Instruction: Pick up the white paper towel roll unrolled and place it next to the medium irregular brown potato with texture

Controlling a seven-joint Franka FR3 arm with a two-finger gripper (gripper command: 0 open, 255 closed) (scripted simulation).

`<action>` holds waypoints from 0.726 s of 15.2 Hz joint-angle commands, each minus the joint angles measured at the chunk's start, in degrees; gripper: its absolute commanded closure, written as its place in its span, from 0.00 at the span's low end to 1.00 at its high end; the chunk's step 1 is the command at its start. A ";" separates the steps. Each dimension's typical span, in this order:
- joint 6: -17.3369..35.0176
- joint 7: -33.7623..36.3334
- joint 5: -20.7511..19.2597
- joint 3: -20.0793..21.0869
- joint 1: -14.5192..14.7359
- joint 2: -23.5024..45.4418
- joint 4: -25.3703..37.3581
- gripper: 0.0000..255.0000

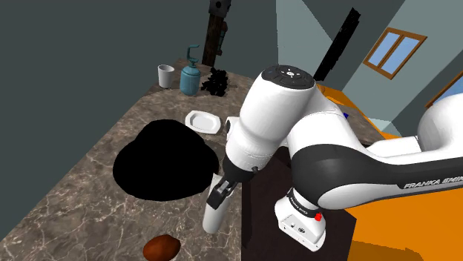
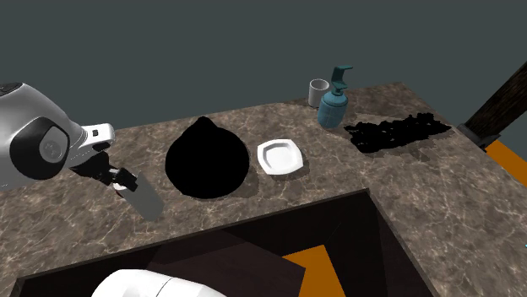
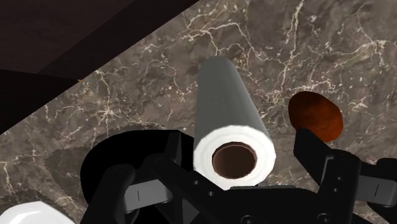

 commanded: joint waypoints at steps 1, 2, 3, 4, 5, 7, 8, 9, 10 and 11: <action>0.00 0.00 0.00 0.00 0.00 0.00 0.00 0.00; 0.00 0.00 0.00 0.00 0.00 0.00 0.00 0.00; 0.00 0.00 0.00 0.00 0.00 0.00 0.00 0.00; -2.07 0.10 -0.61 -1.02 0.09 -0.60 1.43 0.00; -4.09 0.21 -1.22 -1.98 0.13 -1.09 2.93 0.00; -7.58 0.44 -2.29 -3.55 0.09 -1.68 5.76 0.00; -7.58 0.44 -2.28 -3.55 0.08 -1.68 5.76 0.00; -7.58 0.44 -2.29 -3.56 0.09 -1.69 5.76 0.00; -7.58 0.44 -2.29 -3.55 0.09 -1.68 5.76 0.00; -7.58 0.44 -2.29 -3.55 0.09 -1.68 5.76 0.00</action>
